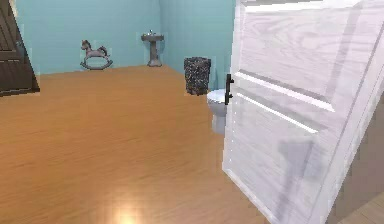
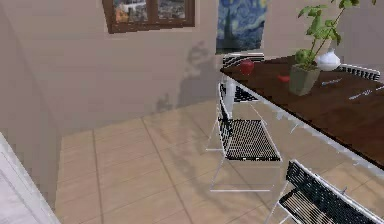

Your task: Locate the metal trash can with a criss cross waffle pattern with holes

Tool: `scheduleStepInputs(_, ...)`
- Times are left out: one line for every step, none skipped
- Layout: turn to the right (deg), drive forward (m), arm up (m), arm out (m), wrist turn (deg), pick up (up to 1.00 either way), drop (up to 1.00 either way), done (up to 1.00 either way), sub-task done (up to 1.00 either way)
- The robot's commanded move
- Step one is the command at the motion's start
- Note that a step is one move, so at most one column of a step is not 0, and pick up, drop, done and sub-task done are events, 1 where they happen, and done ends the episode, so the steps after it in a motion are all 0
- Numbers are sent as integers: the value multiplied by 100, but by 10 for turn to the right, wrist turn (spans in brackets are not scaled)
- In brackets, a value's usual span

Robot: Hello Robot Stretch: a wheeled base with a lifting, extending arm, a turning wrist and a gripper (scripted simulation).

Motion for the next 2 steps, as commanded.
scheduleStepInputs(-150, 0, 0, 0, 0, 0, 0, 0, 0)
scheduleStepInputs(0, 100, 0, 0, 0, 0, 0, 0, 0)
